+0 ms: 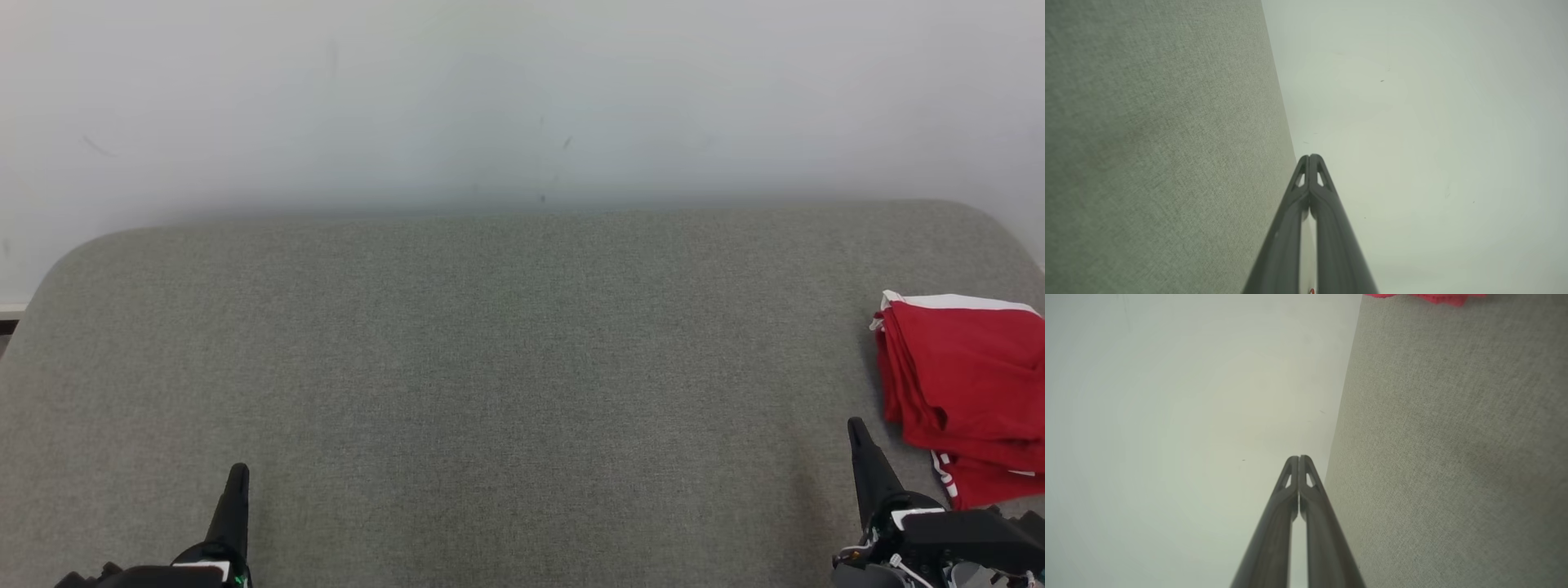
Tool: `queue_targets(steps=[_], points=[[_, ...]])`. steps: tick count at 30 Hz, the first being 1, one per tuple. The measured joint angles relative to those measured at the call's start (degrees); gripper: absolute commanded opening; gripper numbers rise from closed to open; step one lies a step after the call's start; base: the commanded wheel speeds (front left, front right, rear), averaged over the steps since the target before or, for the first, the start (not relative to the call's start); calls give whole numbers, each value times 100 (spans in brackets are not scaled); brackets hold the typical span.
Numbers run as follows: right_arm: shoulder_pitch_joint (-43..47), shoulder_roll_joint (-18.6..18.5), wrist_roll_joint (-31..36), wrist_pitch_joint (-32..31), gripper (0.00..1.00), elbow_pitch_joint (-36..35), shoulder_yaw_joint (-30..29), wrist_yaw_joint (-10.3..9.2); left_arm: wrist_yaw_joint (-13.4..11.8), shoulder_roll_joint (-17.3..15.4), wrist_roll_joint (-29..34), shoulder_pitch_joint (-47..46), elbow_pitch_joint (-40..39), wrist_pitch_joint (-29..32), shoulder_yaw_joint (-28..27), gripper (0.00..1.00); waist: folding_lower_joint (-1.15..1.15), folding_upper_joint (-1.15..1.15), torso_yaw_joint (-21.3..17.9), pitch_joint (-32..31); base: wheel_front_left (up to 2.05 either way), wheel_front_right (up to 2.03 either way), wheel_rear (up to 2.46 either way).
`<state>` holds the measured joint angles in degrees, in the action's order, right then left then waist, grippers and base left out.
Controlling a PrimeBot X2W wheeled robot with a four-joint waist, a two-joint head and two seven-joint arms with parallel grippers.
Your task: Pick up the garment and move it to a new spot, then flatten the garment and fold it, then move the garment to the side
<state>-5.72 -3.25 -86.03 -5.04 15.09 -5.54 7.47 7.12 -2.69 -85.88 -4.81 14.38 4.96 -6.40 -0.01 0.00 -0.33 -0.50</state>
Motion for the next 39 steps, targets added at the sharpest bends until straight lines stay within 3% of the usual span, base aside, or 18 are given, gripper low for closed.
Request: queue_targets(steps=[17, 39], points=[[-27, 31, -634, -153, 0, -112, -101, 0, 27, -4, -641, -115, -21, 163, -5, 0, 1, 0, 34, 69, 0, 0, 0], [-30, 34, -634, -153, 0, -113, -103, 0, 27, -5, -641, -121, -22, 168, -4, 0, 1, 0, 33, 68, 0, 0, 0]])
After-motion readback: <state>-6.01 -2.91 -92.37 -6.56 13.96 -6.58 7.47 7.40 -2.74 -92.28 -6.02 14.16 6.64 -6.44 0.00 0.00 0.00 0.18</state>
